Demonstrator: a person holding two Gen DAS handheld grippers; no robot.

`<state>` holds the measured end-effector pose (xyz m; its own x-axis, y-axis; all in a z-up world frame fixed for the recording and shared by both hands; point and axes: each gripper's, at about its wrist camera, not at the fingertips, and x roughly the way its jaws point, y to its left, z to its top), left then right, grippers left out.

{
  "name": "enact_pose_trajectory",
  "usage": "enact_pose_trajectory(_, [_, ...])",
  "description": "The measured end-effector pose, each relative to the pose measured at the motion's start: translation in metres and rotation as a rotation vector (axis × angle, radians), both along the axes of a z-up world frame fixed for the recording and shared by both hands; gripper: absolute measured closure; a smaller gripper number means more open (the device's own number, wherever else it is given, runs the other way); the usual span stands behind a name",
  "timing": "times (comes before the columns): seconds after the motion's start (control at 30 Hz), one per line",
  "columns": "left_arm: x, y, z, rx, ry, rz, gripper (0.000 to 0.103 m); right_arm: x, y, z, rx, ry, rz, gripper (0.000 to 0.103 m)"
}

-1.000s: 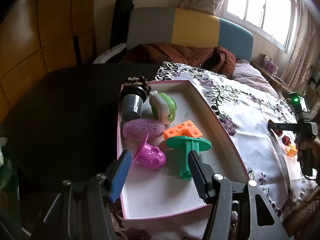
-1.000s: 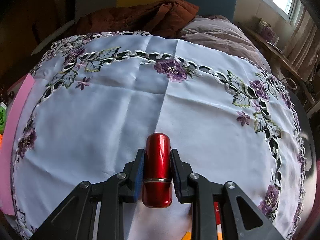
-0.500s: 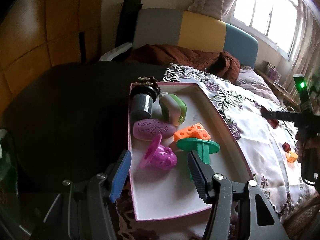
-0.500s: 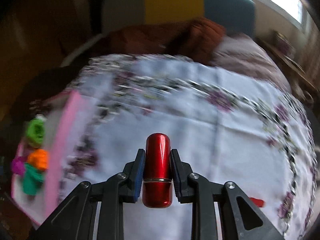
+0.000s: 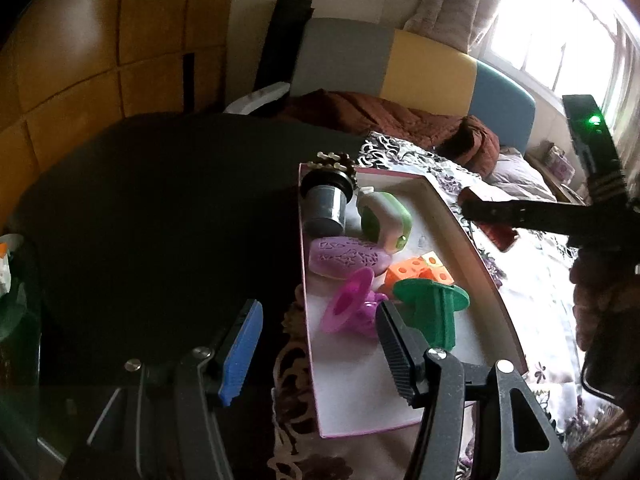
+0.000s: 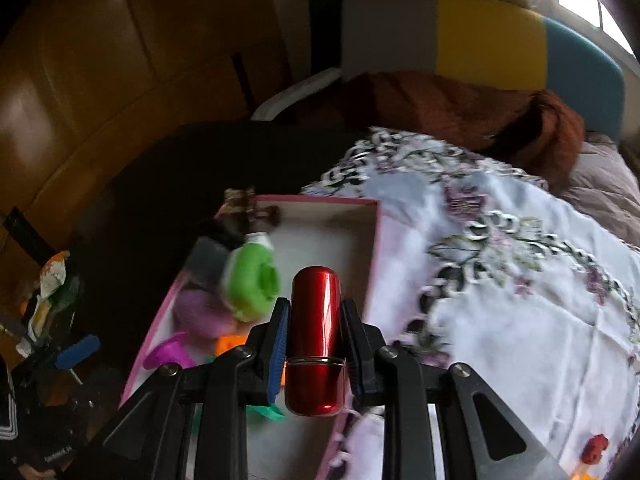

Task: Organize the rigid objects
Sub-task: 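Carry the red lipstick tube into the tray and open the right gripper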

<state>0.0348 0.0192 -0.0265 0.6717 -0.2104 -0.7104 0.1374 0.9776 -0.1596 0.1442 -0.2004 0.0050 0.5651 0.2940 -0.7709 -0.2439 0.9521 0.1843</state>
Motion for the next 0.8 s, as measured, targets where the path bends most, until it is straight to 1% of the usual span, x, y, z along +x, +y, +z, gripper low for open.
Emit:
enact_pose_trajectory(0.1, [0.001,0.004,-0.002,-0.005,0.007,0.008,0.043,0.002,0.013,-0.009,-0.025,0.016,0.009,0.078])
enact_pose_trajectory(0.23, [0.001,0.006,-0.003,-0.008,0.009,0.011,0.043,0.011,0.018,-0.02,-0.049,0.036,-0.006,0.078])
enact_pose_trajectory(0.37, [0.002,0.006,-0.004,-0.005,0.014,0.01,0.043,0.018,0.025,-0.032,-0.101,0.046,-0.01,0.078])
enact_pose_trajectory(0.57, [0.003,0.006,-0.006,0.003,0.021,0.011,0.043,0.023,0.031,-0.049,-0.123,0.075,-0.001,0.078])
enact_pose_trajectory(0.63, [0.003,0.006,-0.008,0.004,0.028,0.013,0.043,0.026,0.032,-0.056,-0.134,0.098,-0.005,0.078])
enact_pose_trajectory(0.67, [0.003,0.006,-0.009,0.004,0.03,0.012,0.043,0.029,0.03,-0.062,-0.124,0.13,-0.005,0.078])
enact_pose_trajectory(0.8, [0.003,0.003,-0.008,0.011,0.028,0.003,0.043,0.026,0.032,-0.063,-0.137,0.102,-0.008,0.078])
